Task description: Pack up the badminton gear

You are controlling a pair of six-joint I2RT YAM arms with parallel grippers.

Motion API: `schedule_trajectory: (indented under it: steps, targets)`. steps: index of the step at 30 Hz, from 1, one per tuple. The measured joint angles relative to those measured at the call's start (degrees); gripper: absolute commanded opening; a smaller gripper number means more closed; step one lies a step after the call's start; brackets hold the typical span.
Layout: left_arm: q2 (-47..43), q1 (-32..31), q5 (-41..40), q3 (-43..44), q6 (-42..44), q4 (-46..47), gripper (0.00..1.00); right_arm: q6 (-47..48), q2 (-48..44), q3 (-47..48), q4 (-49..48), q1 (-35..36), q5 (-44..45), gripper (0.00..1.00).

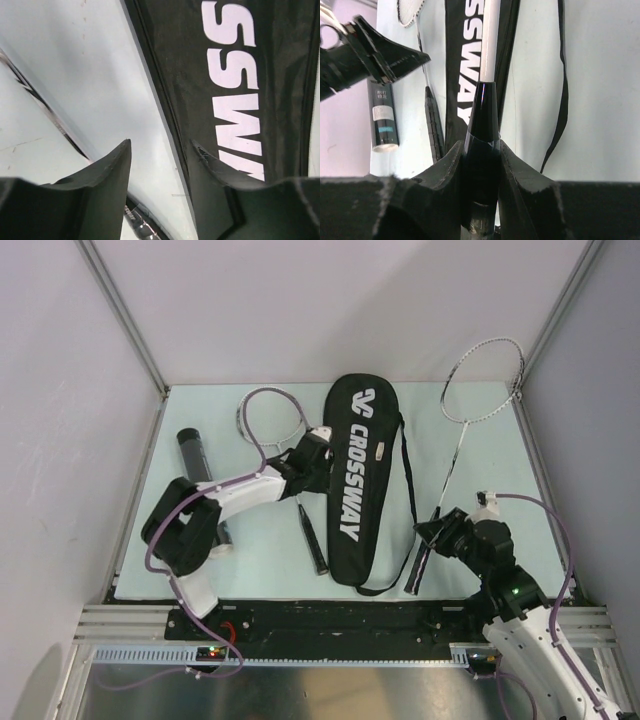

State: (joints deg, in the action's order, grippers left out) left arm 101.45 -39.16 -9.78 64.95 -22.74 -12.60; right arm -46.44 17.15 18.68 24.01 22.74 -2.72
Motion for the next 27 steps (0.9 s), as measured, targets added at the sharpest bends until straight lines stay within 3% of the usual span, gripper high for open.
schedule_trajectory:
  steps: [7, 12, 18, 27]
  targets:
    - [-6.8, -1.9, 0.6, 0.0, 4.4, -1.9, 0.58, -1.2, 1.1, 0.0, 2.5, 2.1, -1.5, 0.00]
    - [-8.3, -11.5, 0.7, 0.3, 4.0, -1.9, 0.57, -3.0, 0.5, 0.0, 6.0, 4.2, -2.3, 0.00]
    - [-4.9, -22.3, 0.0, 3.1, 0.9, -2.1, 0.52, -4.6, -4.3, 0.0, 9.7, 6.2, -1.5, 0.00]
    - [4.2, -24.5, -1.2, 5.1, -2.4, -2.2, 0.53, -6.5, -8.5, 0.0, 12.8, 7.4, 0.0, 0.00]
